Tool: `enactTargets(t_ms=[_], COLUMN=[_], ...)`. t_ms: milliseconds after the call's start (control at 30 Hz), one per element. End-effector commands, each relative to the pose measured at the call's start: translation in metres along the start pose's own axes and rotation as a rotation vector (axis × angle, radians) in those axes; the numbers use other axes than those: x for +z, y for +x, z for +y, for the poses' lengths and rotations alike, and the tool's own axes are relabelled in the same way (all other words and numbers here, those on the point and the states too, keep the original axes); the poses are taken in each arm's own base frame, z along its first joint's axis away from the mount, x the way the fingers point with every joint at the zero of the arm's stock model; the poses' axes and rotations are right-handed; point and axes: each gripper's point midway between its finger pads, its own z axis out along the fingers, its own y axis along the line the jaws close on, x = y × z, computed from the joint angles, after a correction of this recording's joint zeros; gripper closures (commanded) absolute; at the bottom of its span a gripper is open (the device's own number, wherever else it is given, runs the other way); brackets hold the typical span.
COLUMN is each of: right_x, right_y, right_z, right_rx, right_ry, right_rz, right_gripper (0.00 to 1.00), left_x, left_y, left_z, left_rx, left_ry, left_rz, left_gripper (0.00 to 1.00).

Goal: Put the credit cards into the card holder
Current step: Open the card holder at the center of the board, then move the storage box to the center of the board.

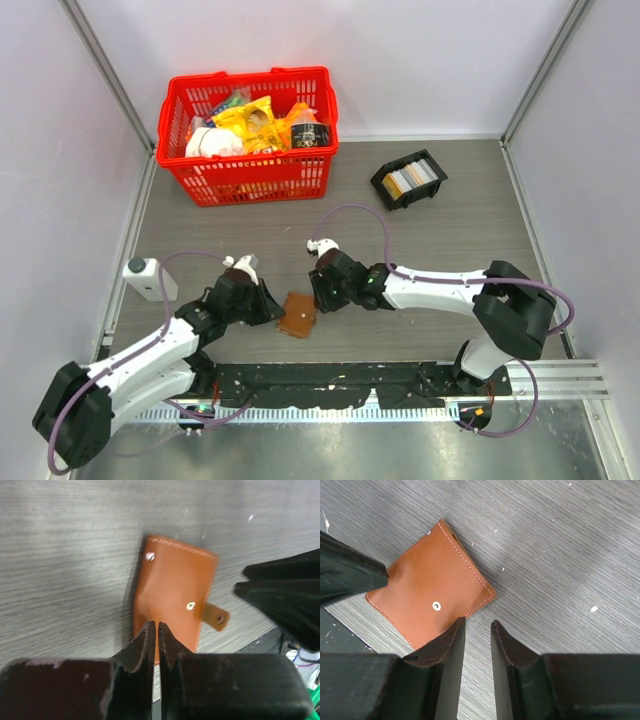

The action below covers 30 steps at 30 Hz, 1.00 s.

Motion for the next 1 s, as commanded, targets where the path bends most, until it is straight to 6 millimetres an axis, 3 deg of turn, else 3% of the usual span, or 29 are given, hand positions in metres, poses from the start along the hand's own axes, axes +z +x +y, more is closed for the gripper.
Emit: enactTargets(t_ms=[0,100,200,233,300,333,367,500,533,567,600,633,733,767,833,867,967], right_x=[-0.022,-0.042,-0.078,-0.087,-0.108,-0.116,-0.125,-0.145,-0.151,-0.144,-0.148,-0.137,-0.137,-0.125,-0.119,-0.106,-0.09], right_y=[-0.035,-0.062,-0.1,-0.109,-0.127,-0.136,-0.139,-0.157,-0.17,-0.17,-0.186,-0.177,-0.199,-0.191,-0.2,-0.191,-0.186], right_z=[-0.013,-0.047,-0.093,-0.106,-0.164,-0.177,-0.207,-0.282,-0.29,-0.31,-0.316,-0.334,-0.358,-0.371,-0.39,-0.396,-0.407], right_rx=[0.107,0.175,0.244,0.271,0.388,0.423,0.488,0.667,0.69,0.722,0.73,0.762,0.773,0.786,0.821,0.839,0.832], right_ry=[0.038,0.128,0.241,0.277,0.398,0.425,0.477,0.574,0.578,0.587,0.574,0.597,0.618,0.636,0.646,0.646,0.648], right_rz=[-0.124,-0.208,-0.327,-0.359,-0.416,-0.44,-0.457,-0.513,-0.543,-0.524,-0.549,-0.497,-0.542,-0.498,-0.473,-0.428,-0.411], right_gripper=[0.68,0.68,0.66,0.49,0.42,0.38,0.35,0.31,0.31,0.31,0.31,0.31,0.3,0.3,0.3,0.3,0.3], left_x=[0.006,0.009,0.009,0.009,0.006,0.005,0.003,-0.002,-0.002,-0.002,-0.001,-0.001,0.002,0.002,0.003,0.003,0.003], left_y=[0.021,0.028,0.022,0.017,0.006,0.001,-0.004,-0.02,-0.023,-0.025,-0.026,-0.027,-0.028,-0.028,-0.028,-0.029,-0.03], left_z=[0.003,0.016,0.019,0.018,0.015,0.011,0.008,-0.006,-0.009,-0.011,-0.012,-0.014,-0.017,-0.017,-0.018,-0.018,-0.019], left_rx=[0.027,0.01,-0.013,-0.015,-0.02,-0.019,-0.018,-0.006,-0.003,0.001,0.005,0.009,0.02,0.024,0.025,0.023,0.023], left_ry=[0.005,-0.042,-0.064,-0.062,-0.062,-0.055,-0.05,-0.027,-0.024,-0.021,-0.024,-0.016,-0.015,-0.016,-0.017,-0.016,-0.016], left_rz=[0.102,0.112,0.068,0.046,-0.003,-0.023,-0.041,-0.088,-0.093,-0.094,-0.095,-0.092,-0.081,-0.077,-0.074,-0.076,-0.082], left_gripper=[0.92,0.92,0.9,0.88,0.84,0.81,0.78,0.68,0.65,0.64,0.62,0.61,0.58,0.57,0.57,0.57,0.57])
